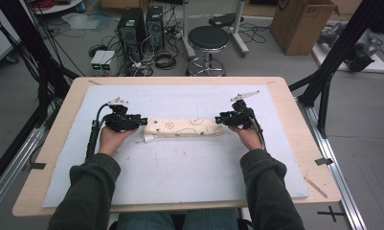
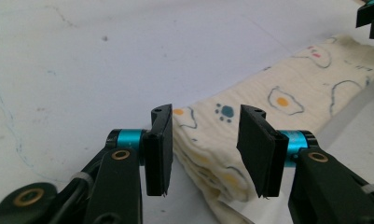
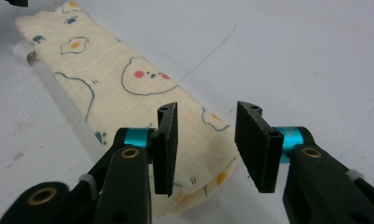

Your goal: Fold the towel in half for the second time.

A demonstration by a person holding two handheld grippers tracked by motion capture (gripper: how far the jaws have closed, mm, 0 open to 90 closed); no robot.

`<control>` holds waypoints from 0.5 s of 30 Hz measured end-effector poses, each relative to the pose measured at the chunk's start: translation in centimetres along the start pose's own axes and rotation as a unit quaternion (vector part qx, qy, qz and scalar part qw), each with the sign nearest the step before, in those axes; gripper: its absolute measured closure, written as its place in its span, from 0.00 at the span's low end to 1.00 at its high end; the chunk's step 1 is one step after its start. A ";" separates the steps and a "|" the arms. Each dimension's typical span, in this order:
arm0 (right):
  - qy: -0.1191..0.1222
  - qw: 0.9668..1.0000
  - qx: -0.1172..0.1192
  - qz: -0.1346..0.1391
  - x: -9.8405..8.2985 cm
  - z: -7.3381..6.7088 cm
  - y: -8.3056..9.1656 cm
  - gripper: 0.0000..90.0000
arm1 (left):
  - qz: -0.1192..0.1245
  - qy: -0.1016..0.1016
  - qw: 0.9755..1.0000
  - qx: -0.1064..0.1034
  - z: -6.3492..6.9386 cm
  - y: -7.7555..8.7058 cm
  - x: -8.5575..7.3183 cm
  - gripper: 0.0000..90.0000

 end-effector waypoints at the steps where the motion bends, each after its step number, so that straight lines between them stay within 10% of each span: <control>1: 0.001 1.000 0.004 0.002 0.1 -0.2 0.1 0.63 | -0.003 -0.004 1.000 -0.003 0.2 0.0 -0.1 0.63; 15: 0.048 0.996 0.004 -0.074 -1.4 -1.4 -1.1 0.61 | -0.065 -0.058 0.996 -0.002 1.1 -1.0 -2.2 0.73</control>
Point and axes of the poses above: each handheld gripper's, and its own axes: y roughly backward along the jaws, x roughly out of its top, z roughly to its right, the point moved 4 cm from there along -y, roughly forward along the jaws, and after that the axes turned 3 degrees about x, right-handed, at the moved point
